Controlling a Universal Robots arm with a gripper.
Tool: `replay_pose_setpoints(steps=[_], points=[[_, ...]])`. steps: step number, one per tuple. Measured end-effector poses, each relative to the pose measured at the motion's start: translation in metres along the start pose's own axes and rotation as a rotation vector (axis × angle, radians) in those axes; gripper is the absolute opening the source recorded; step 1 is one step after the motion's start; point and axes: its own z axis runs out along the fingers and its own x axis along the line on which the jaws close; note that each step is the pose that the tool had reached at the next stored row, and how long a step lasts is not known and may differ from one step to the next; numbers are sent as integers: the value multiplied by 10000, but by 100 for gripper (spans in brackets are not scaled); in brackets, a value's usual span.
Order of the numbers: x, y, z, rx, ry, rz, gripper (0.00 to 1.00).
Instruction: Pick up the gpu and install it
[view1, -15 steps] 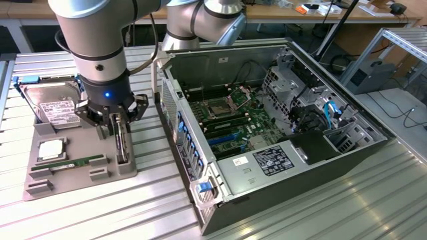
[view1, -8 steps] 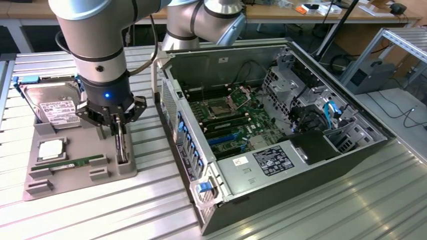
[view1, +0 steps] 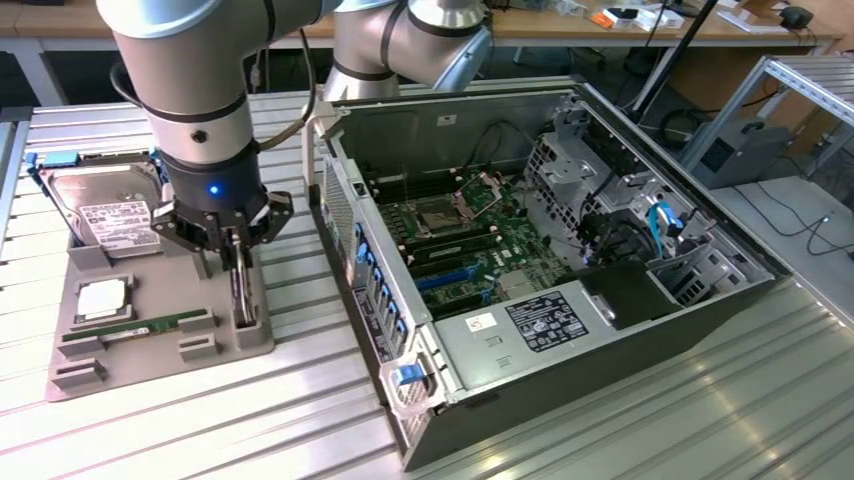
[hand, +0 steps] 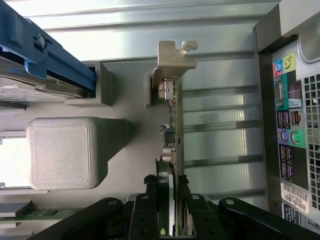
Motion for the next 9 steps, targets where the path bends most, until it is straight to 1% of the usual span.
replay_pose_setpoints(steps=[4,6,9], points=[[-2,3,-63,-1,-1,0,27],[-3,5,-116,0,0,0,27],[-4,7,-169,0,0,0,27]])
